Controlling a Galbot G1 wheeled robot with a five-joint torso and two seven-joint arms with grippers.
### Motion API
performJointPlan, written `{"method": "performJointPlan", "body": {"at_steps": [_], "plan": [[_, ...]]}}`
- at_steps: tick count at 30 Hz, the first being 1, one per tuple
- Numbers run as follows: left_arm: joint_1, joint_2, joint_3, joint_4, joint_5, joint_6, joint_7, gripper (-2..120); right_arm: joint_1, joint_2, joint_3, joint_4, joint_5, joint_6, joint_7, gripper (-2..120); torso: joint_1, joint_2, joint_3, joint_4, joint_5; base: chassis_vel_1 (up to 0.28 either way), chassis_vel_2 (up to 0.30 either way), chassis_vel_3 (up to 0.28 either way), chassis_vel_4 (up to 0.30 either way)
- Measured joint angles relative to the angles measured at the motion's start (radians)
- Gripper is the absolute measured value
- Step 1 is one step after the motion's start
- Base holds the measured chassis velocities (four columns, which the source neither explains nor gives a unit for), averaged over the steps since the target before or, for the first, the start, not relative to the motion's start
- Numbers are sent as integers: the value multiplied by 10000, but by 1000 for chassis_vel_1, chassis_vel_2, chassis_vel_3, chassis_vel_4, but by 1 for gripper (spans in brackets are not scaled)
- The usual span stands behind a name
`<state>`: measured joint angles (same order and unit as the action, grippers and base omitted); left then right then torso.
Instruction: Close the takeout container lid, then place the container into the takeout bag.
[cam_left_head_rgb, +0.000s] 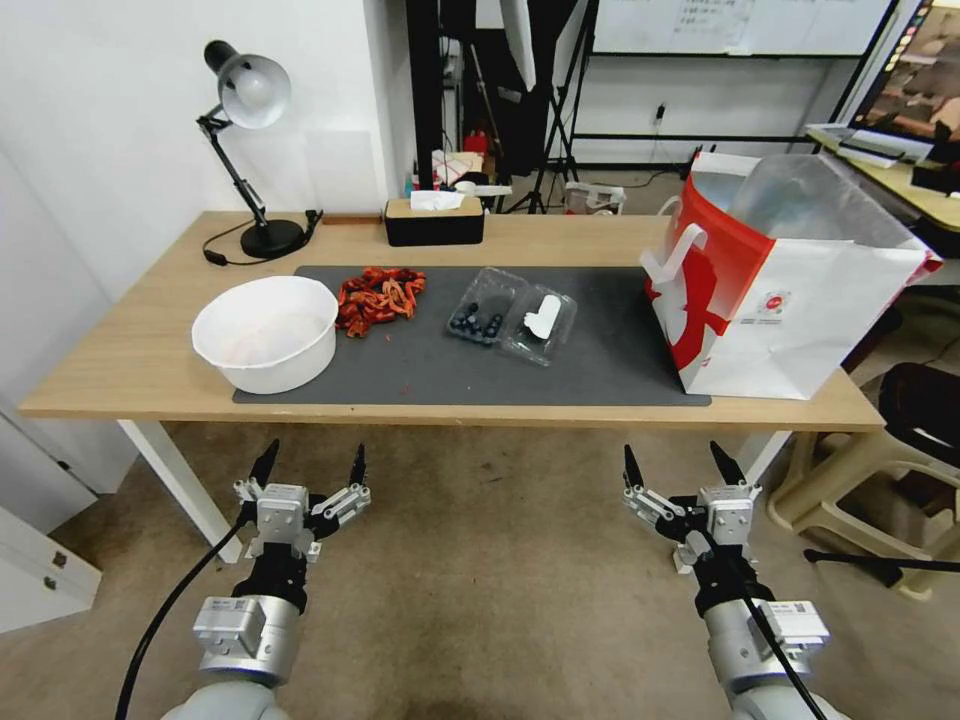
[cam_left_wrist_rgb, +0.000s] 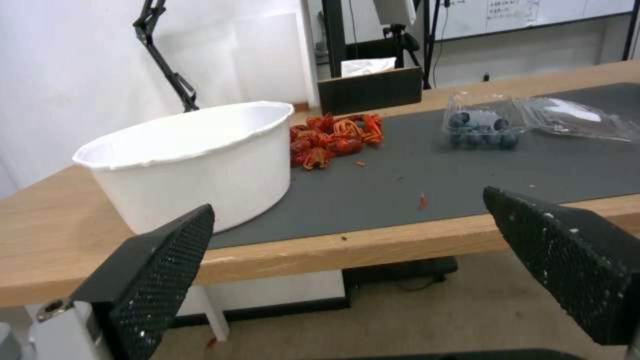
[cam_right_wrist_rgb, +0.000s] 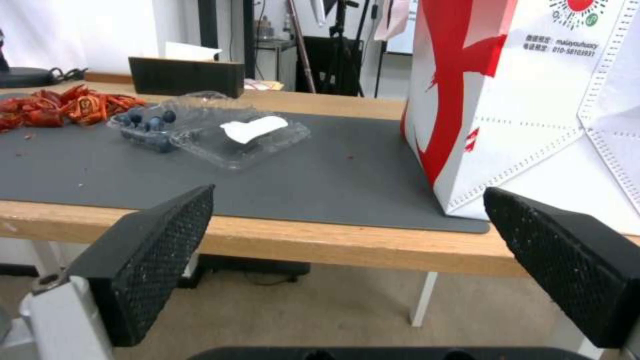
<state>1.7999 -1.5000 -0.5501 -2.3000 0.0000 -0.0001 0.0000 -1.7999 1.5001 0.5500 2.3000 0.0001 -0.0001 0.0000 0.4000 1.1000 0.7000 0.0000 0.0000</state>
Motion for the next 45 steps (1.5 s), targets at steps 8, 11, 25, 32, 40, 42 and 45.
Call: {"method": "performJointPlan", "body": {"at_steps": [8,11,25,32,40,42,45], "plan": [[0,0,0,0,0,0,0,100,0,0,0,0,0,0,0,100,0,0,0,0,1,0,0,0,0],[0,0,0,0,0,0,0,100,0,0,0,0,0,0,0,100,0,0,0,0,1,0,0,0,0],[40,56,208,-63,-23,45,-226,100,-308,95,-82,181,-105,58,-177,100,1,-1,0,6,1,0,0,0,0],[543,629,2352,-980,-372,702,-2334,100,-1650,607,-532,1051,-558,852,-908,100,-3,3,-2,0,0,0,0,0,0],[887,1049,4133,-1380,-668,812,-3959,100,-1653,610,-412,1052,-602,1169,-815,100,-3,2,-1,1,-6,0,0,0,0],[880,1050,4197,-1302,-666,656,-3974,100,-1646,612,-399,1053,-628,1176,-816,100,-2,2,-1,0,1,0,0,0,0],[864,1045,4194,-1264,-654,547,-3965,100,-1642,613,-385,1053,-644,1232,-841,100,-1,1,0,1,1,0,0,0,0]]}}
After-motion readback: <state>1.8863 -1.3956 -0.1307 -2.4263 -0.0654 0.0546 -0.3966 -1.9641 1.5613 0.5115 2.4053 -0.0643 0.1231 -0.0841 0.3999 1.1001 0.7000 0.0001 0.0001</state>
